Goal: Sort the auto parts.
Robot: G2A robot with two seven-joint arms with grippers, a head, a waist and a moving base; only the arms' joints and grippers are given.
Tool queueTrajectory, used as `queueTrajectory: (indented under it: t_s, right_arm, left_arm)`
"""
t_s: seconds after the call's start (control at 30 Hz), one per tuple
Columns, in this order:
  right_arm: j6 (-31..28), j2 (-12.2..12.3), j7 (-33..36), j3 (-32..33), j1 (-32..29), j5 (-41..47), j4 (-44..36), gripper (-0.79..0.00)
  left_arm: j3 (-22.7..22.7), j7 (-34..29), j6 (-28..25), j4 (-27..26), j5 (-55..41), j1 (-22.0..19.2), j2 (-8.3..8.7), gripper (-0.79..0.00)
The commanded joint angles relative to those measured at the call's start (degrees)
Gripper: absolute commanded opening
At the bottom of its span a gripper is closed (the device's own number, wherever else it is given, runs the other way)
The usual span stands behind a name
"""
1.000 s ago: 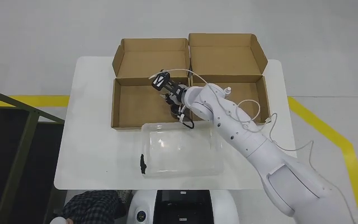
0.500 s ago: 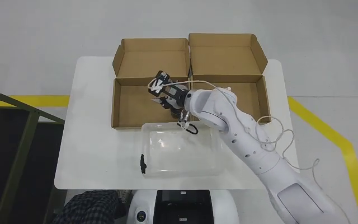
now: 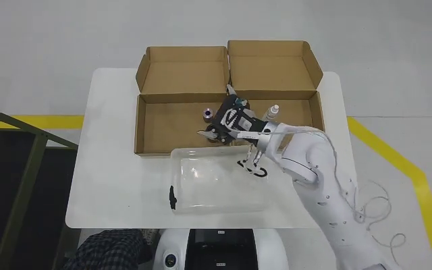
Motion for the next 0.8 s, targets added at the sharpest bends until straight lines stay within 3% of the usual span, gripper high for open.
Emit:
queueTrajectory:
  t_s: [0.0, 0.23, 0.77]
  right_arm:
    - [-1.01, 0.52, -1.13, 2.45, -2.64, -0.39, -2.32, 0.0]
    - [-5.7, 2.31, -9.67, 12.1, -11.81, -1.36, -6.39, 0.0]
    - [-5.42, 4.51, -34.08, 33.61, -32.08, -5.23, -6.19, 0.0]
  left_arm:
    - [0.0, 0.0, 0.0, 0.0, 0.0, 0.0, 0.0, 0.0]
    - [0.0, 0.0, 0.0, 0.0, 0.0, 0.0, 0.0, 0.0]
    - [0.0, 0.0, 0.0, 0.0, 0.0, 0.0, 0.0, 0.0]
